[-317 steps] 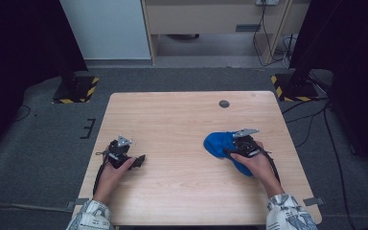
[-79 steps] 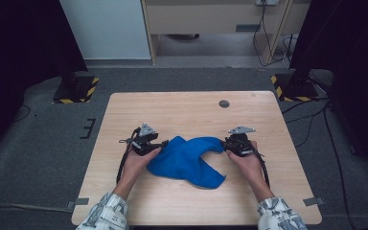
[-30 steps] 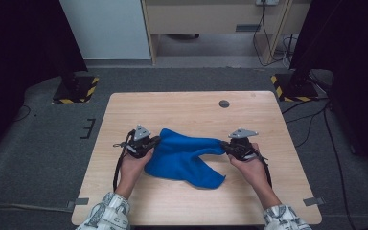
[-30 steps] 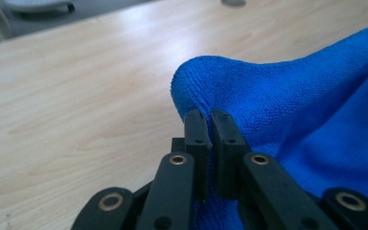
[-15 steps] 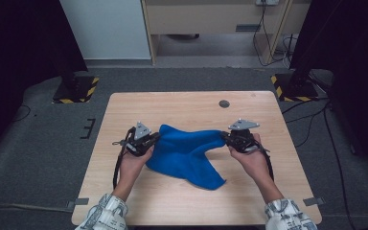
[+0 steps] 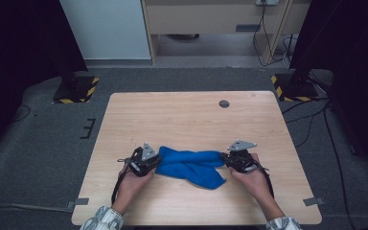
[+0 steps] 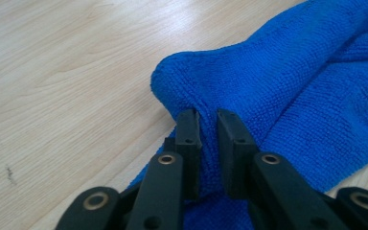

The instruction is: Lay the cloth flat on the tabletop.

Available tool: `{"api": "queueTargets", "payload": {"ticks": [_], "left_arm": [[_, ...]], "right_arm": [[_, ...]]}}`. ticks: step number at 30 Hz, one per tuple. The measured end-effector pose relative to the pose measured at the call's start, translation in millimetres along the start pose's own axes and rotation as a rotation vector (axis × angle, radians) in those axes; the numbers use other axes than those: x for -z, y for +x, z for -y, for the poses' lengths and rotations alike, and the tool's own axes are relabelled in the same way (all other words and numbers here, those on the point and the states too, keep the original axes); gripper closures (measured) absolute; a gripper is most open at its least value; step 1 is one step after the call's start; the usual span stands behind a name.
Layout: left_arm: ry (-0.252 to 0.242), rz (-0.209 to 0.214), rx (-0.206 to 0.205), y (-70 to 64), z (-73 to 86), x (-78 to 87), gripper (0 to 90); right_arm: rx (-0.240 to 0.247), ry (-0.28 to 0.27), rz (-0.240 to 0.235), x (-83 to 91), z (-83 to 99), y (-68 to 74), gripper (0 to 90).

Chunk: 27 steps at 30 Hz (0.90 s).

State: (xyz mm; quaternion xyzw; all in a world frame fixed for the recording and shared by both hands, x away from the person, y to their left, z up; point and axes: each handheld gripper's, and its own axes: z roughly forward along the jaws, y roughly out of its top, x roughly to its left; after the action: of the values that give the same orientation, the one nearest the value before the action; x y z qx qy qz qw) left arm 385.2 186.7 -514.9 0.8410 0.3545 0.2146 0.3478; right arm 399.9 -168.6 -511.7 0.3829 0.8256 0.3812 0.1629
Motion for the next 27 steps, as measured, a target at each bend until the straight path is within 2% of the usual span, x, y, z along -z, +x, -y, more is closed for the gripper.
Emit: {"api": "queueTargets", "payload": {"ticks": [2, 5, 8, 9, 12, 16, 18, 23, 24, 27], "left_arm": [[0.002, -0.002, -0.002, -1.2, -0.6, -1.1, 77.3], [-0.001, 0.002, 0.018, -0.4, 1.2, -1.5, 72.3], [-0.056, 0.001, 0.052, 5.8, -1.4, 5.4, 69.5], [-0.056, 0.001, 0.052, 5.8, -1.4, 5.4, 68.2], [-0.117, -0.001, 0.087, 11.1, -4.7, 15.3, 67.2], [-0.177, -0.018, 0.101, 17.3, -10.8, 29.5, 67.8], [-0.192, -0.030, 0.110, 20.9, -12.2, 32.5, 67.9], [-0.167, -0.052, 0.127, 32.4, -9.6, 25.6, 67.6], [-0.149, -0.069, 0.142, 39.6, -6.0, 21.5, 67.6], [-0.137, -0.067, 0.174, 46.2, -1.8, 18.8, 67.3]], "right_arm": [[0.006, 0.015, 0.001, -1.3, 1.8, 1.1, 86.4], [0.019, 0.045, -0.002, -4.5, 6.6, 1.9, 86.1], [0.023, 0.049, -0.004, -6.8, 7.4, 1.2, 86.0], [0.023, 0.049, -0.004, -6.8, 7.4, 1.2, 86.0], [0.032, 0.049, 0.000, -6.8, 6.4, 2.6, 86.0], [0.034, 0.049, 0.000, -6.1, 6.4, 2.6, 86.0], [0.030, 0.049, -0.003, -5.2, 6.2, 2.4, 85.8], [0.029, 0.050, -0.003, -5.3, 6.0, 1.4, 85.3], [0.029, 0.050, -0.002, -5.4, 6.1, 1.6, 84.9], [0.029, 0.050, -0.001, -5.7, 6.2, 1.5, 84.4]]}}
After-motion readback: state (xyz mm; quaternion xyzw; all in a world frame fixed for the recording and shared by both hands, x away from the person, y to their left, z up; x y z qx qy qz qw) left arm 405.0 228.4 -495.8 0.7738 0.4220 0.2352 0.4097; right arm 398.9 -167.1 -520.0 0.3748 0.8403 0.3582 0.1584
